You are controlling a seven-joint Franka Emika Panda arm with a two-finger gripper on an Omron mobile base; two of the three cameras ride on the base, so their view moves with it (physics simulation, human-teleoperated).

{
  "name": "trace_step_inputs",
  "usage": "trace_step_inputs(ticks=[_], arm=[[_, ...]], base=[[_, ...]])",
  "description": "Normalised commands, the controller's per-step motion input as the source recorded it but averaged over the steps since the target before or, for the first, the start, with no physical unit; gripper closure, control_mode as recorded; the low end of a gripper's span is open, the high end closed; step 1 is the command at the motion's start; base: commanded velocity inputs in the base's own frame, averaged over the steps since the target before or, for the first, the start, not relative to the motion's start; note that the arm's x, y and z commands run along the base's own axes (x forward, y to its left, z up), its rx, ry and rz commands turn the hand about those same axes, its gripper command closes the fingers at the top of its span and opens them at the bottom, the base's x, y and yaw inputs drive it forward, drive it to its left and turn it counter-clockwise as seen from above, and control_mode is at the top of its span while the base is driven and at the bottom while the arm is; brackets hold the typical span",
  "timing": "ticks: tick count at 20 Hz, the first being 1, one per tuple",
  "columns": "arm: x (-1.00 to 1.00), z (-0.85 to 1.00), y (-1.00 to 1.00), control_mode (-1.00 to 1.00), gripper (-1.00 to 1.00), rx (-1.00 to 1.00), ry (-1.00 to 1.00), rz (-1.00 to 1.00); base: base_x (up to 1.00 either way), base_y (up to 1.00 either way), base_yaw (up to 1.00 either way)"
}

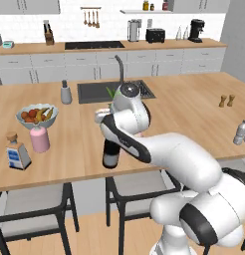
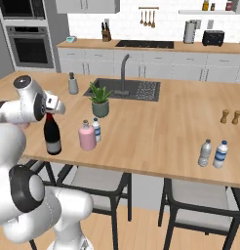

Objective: Move the plastic bottles in the middle to the plastics group, and the glass bottles in the middle to the glass group.

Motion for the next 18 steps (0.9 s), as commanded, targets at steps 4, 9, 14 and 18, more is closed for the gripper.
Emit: trace_step_inputs(ticks=[4, 9, 14, 18], arm=[[0.4, 0.06, 1.0, -1.0, 1.0, 0.0, -0.03, -0.06], [0.44, 0.03, 1.0, -1.0, 1.0, 0.0, 0.0, -0.07], [0.26, -0.02, 0.77, -1.0, 1.0, 0.05, 0.0, -0.06], [0.37, 0.0, 0.47, -1.0, 1.0, 0.08, -0.03, -0.08]], base=[[0.0, 0.0, 0.0], [0.0, 0.0, 0.0], [0.0, 0.0, 0.0], [0.0, 0.0, 0.0]])
